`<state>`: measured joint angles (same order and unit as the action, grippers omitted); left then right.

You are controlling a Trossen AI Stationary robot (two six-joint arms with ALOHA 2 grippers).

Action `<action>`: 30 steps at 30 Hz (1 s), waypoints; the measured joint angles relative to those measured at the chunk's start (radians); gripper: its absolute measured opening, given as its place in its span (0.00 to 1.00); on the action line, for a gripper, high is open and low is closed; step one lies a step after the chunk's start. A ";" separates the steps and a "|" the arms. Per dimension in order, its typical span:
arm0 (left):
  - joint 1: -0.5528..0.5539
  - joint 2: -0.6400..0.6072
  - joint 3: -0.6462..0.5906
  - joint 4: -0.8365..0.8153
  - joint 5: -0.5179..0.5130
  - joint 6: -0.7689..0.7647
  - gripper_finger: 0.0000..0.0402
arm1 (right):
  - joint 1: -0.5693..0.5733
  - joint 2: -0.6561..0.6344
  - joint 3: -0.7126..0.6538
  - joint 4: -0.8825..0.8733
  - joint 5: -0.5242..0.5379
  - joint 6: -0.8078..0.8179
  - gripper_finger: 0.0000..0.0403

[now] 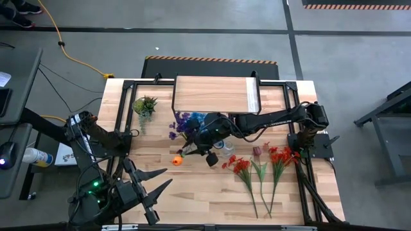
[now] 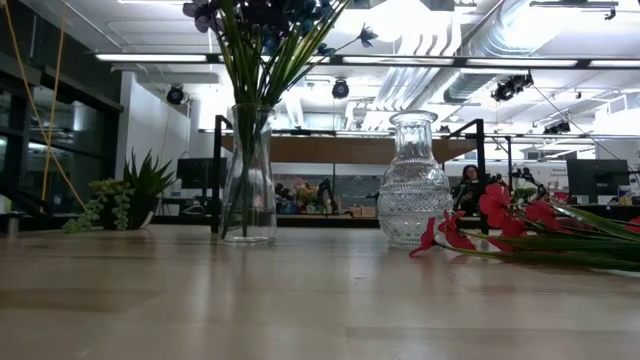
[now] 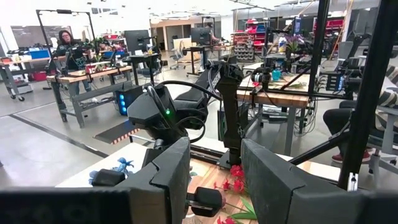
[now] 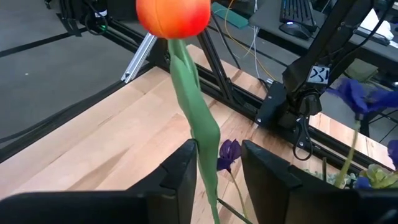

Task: Pick and place flowers into a vace then onto a shelf
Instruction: Put the orange flower into the left transparent crystal vase

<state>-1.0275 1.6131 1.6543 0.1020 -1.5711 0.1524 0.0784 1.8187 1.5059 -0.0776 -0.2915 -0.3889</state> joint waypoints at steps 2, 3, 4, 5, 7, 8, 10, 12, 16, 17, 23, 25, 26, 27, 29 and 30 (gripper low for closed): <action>0.000 0.000 0.000 0.000 0.000 0.000 0.44 | 0.000 0.000 0.000 0.000 0.000 0.000 0.29; 0.000 0.000 0.000 0.000 0.000 0.000 0.44 | 0.000 0.000 0.000 0.000 0.001 0.000 0.29; 0.000 0.000 0.000 0.000 0.000 0.000 0.44 | 0.000 0.000 0.000 0.000 0.000 0.000 0.29; 0.000 0.000 0.000 0.000 0.000 0.000 0.44 | 0.000 0.000 0.000 0.000 0.000 -0.001 0.29; 0.000 0.000 0.000 0.000 0.000 0.000 0.44 | 0.000 0.000 0.000 0.000 -0.004 -0.001 0.29; 0.000 0.000 0.000 0.000 0.000 0.000 0.44 | 0.000 0.000 0.000 0.001 -0.004 -0.001 0.30; 0.000 0.000 0.000 0.000 0.000 0.000 0.44 | 0.000 0.000 0.000 0.001 -0.005 -0.001 0.30; 0.000 0.000 0.000 0.000 0.000 0.000 0.44 | 0.000 0.000 0.000 0.002 -0.005 -0.003 0.29; 0.000 0.000 0.000 0.000 0.000 0.000 0.44 | 0.000 0.000 0.006 0.002 -0.006 -0.003 0.29; 0.000 0.000 0.000 0.000 0.000 0.000 0.44 | 0.000 0.000 0.013 -0.001 -0.006 -0.003 0.30; 0.000 0.000 0.000 0.000 0.000 0.000 0.44 | 0.001 0.000 0.060 -0.021 -0.007 -0.004 0.29; 0.000 0.000 0.000 0.000 0.000 0.000 0.44 | 0.001 0.000 0.068 -0.030 -0.007 -0.004 0.29; 0.000 0.000 0.000 0.000 0.000 0.000 0.44 | 0.001 0.000 0.069 -0.036 -0.007 -0.004 0.30; 0.000 0.000 0.000 -0.001 0.000 0.000 0.44 | 0.001 0.000 0.070 -0.044 -0.007 -0.004 0.30; 0.000 0.000 0.000 -0.001 0.000 0.001 0.44 | 0.001 0.000 0.070 -0.063 -0.011 -0.004 0.29; 0.000 0.000 0.000 -0.001 0.000 0.002 0.44 | 0.001 0.000 0.070 -0.066 -0.015 -0.004 0.29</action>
<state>-1.0275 1.6131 1.6543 0.1013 -1.5708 0.1539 0.0792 1.8187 1.5757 -0.1439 -0.3062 -0.3927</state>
